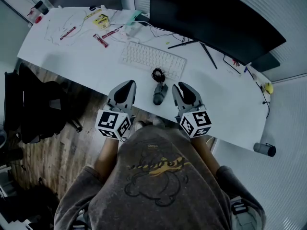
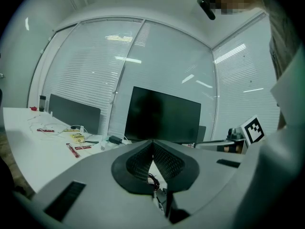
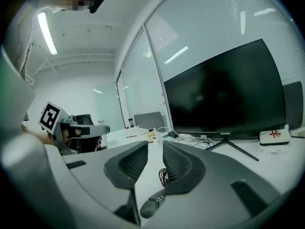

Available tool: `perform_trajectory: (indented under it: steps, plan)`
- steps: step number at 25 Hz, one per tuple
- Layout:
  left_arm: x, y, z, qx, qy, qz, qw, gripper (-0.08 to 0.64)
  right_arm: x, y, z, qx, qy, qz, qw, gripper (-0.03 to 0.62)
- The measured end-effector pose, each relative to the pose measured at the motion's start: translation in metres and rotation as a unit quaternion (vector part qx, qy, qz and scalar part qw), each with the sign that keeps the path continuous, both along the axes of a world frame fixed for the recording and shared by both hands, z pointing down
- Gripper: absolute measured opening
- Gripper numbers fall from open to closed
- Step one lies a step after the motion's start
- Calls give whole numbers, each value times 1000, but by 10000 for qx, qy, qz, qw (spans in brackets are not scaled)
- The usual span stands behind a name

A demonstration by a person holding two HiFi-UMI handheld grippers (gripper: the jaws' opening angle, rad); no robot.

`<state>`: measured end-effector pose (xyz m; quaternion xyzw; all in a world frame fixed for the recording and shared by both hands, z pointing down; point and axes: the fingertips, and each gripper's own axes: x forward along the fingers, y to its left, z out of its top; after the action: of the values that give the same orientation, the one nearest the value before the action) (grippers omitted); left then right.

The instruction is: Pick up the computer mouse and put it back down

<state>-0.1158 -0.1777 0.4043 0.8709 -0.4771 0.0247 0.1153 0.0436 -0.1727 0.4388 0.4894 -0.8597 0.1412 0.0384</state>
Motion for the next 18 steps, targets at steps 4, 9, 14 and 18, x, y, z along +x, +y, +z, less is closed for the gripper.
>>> perform_trajectory:
  steps: [4, 9, 14, 18]
  plan:
    - [0, 2, 2, -24, -15, 21, 10000, 18, -3, 0, 5, -148, -30, -49, 9999, 164]
    - [-4, 4, 5, -72, -50, 47, 10000, 18, -13, -2, 21, -473, -13, -87, 9988, 358]
    - [-7, 5, 7, -122, -84, 113, 9998, 18, -23, -3, 41, -782, -41, -33, 9969, 485]
    - [-9, 7, 11, -164, -114, 197, 9996, 18, -33, -4, 63, -1033, 71, 4, 9946, 519]
